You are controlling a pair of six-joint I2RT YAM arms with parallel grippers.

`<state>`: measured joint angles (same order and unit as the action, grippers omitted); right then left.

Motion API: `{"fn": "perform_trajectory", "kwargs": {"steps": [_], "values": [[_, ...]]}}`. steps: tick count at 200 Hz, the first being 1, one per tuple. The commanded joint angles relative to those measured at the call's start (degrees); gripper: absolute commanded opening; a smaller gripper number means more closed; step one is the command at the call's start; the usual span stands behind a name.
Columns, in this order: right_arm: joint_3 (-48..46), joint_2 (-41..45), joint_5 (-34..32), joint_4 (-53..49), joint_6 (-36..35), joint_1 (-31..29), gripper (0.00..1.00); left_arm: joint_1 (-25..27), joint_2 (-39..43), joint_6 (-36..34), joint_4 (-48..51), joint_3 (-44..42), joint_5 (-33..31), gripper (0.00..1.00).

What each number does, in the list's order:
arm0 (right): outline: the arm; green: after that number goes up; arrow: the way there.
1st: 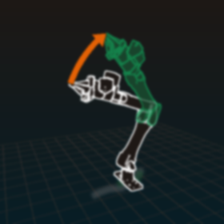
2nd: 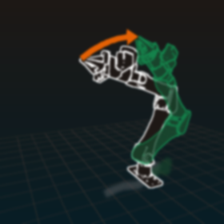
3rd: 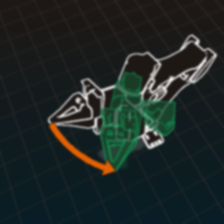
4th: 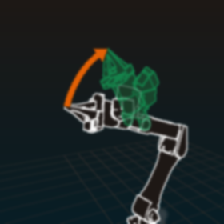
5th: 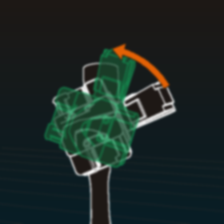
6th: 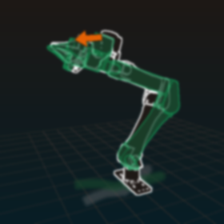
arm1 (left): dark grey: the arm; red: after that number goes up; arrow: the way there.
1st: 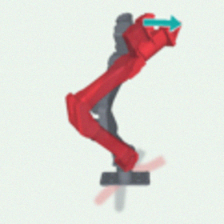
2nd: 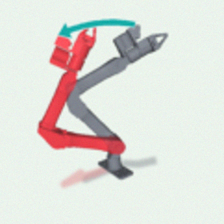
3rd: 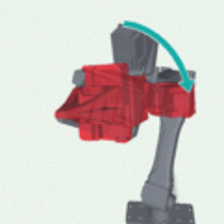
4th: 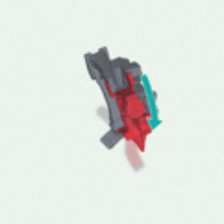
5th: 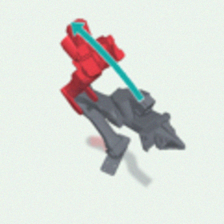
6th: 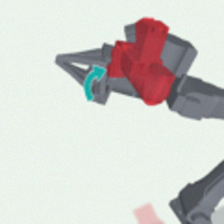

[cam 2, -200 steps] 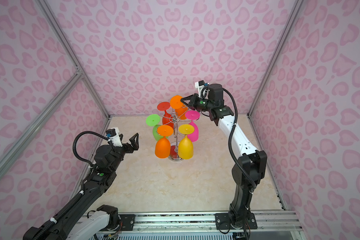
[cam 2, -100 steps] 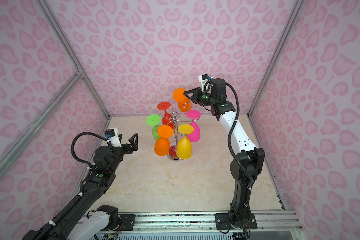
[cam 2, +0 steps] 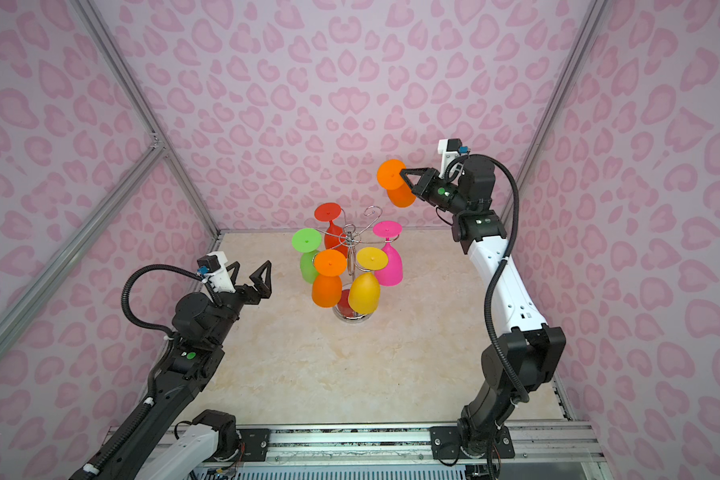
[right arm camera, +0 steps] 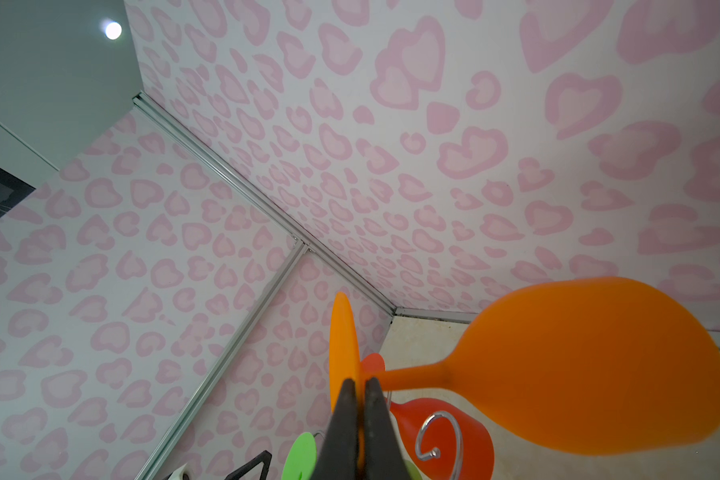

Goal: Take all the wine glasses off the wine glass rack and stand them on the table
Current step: 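Lift the orange glass up off the rack hook with the right gripper, then bring the orange glass toward the left gripper and grasp its bowl with the left gripper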

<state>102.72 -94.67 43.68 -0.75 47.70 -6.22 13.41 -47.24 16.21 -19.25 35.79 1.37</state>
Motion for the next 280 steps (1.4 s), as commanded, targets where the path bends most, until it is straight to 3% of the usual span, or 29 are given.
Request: {"fn": "perform_trajectory", "kwargs": {"steps": [1,19,66,115,177,280], "values": [[-3.1,3.9,-0.6,7.2,1.5,0.8,0.00,0.0,0.3,2.3,-1.1,3.2,6.1,0.98],[-8.2,8.2,0.6,14.8,4.8,0.8,0.00,0.0,-1.0,4.0,-2.2,6.2,12.1,0.98],[-17.1,14.0,4.4,41.3,25.6,-1.6,0.00,0.0,-8.7,11.4,-10.0,14.4,30.2,0.98],[-20.2,15.0,5.9,50.2,33.5,-11.3,0.00,0.0,-18.1,19.0,-22.1,20.7,43.4,1.00],[-24.6,12.8,5.6,61.7,42.1,-18.2,0.00,0.0,-25.0,27.9,-36.6,22.4,49.4,1.00],[-26.7,6.2,4.1,77.3,55.5,-19.6,0.00,0.5,-31.3,38.0,-49.4,25.1,52.3,0.94]]}}
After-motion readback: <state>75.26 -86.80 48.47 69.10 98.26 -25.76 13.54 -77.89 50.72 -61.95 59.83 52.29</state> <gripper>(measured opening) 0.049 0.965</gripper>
